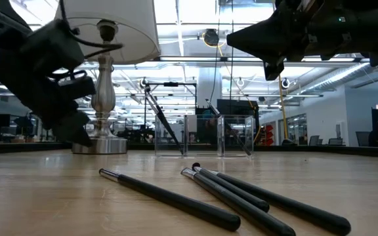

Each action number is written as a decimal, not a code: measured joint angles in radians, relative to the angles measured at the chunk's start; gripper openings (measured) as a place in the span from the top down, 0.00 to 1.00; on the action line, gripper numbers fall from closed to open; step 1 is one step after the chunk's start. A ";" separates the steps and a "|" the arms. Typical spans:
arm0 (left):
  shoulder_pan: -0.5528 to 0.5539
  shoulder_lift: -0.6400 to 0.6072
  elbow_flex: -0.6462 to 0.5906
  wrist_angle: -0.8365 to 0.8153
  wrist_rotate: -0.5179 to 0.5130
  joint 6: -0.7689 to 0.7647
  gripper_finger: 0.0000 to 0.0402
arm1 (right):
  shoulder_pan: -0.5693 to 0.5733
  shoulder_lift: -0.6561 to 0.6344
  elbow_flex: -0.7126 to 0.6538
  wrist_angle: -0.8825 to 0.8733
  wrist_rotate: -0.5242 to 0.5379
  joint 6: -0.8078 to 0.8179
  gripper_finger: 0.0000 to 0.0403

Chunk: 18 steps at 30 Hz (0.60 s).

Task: Sort items
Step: Adjust the lamp on the table

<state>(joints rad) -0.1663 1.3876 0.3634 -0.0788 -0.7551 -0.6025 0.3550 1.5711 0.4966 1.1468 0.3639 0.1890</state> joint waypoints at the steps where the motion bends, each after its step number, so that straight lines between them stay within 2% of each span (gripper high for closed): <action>1: 0.022 0.000 0.000 -0.001 0.000 0.010 0.99 | 0.000 0.000 0.000 0.000 0.000 -0.002 1.00; 8: 0.150 0.000 0.000 0.005 0.095 0.091 0.99 | 0.000 0.000 0.000 0.000 0.000 -0.016 1.00; 13: 0.194 0.000 -0.005 0.006 0.082 0.113 0.99 | 0.000 0.000 0.000 0.000 0.000 -0.023 1.00; 18: 0.243 0.000 -0.040 0.073 0.086 0.152 0.99 | 0.000 0.000 0.000 0.000 0.000 -0.029 1.00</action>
<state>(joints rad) 0.0765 1.3872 0.3231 -0.0054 -0.6694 -0.4501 0.3550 1.5711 0.4965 1.1469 0.3637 0.1600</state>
